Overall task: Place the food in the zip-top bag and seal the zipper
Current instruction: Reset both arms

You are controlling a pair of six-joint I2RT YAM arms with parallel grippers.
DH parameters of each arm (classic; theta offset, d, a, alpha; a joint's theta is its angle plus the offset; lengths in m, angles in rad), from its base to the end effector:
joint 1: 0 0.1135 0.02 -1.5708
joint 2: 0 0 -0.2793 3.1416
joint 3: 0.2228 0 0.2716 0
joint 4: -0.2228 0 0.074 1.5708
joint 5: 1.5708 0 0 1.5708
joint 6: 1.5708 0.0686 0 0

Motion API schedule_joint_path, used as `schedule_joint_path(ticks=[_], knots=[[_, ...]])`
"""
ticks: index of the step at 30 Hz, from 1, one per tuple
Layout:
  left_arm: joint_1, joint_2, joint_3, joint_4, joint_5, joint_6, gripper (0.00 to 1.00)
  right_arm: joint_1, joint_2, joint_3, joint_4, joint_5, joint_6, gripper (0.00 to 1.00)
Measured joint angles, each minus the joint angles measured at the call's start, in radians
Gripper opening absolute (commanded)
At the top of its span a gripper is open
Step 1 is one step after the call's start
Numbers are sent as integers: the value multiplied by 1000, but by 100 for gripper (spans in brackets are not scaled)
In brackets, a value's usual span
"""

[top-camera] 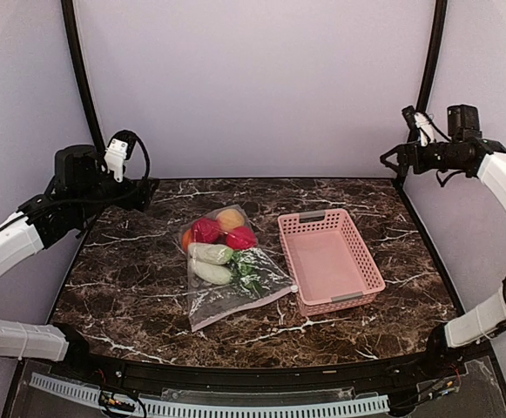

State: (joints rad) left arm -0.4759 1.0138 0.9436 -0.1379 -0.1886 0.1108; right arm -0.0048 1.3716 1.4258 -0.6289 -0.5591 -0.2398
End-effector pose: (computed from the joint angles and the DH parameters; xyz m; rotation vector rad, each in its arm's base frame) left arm 0.2540 -0.1164 0.3627 0.3821 1.7346 -0.0960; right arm 0.3371 0.0348 0.3897 -0.5595 2.0035 0.4493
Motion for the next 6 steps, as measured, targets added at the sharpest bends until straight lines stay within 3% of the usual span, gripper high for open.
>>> schedule_joint_path(ticks=[6], knots=[[0, 79, 42, 14, -34, -38, 99, -45, -151, -170, 179, 172, 92, 99]])
